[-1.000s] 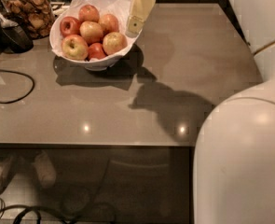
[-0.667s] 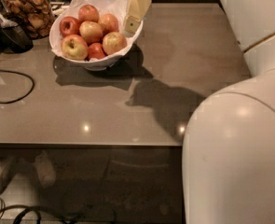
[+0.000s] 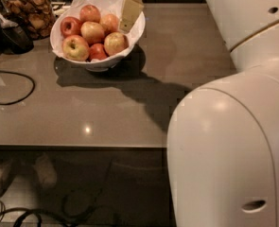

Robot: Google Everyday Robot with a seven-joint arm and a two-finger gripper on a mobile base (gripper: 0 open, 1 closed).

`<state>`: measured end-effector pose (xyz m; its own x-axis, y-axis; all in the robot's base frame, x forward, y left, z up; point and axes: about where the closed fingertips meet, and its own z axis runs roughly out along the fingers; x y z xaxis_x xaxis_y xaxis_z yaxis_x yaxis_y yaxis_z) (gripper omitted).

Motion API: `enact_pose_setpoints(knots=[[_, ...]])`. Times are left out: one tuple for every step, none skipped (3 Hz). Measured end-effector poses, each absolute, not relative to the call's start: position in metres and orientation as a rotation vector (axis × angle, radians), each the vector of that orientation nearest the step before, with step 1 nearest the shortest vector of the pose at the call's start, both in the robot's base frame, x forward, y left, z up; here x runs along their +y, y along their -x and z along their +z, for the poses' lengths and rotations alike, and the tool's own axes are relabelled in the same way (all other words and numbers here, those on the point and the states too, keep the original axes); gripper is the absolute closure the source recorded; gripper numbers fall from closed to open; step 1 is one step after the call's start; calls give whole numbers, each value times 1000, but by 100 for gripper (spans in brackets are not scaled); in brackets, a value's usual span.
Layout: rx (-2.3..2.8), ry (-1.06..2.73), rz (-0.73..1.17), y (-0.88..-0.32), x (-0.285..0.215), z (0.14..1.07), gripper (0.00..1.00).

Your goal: Pick apple from white bowl

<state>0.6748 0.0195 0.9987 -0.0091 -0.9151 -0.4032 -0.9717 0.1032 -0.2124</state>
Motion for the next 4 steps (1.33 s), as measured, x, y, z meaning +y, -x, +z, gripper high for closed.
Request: enact_pose_setpoints(knots=[[1955,1849,179,-679,27,993,37],[1955,1865,186,-682,35,988,32],[1954,1879,193,-684,42,983,32],[1957,1885,197,-687,46,980,31]])
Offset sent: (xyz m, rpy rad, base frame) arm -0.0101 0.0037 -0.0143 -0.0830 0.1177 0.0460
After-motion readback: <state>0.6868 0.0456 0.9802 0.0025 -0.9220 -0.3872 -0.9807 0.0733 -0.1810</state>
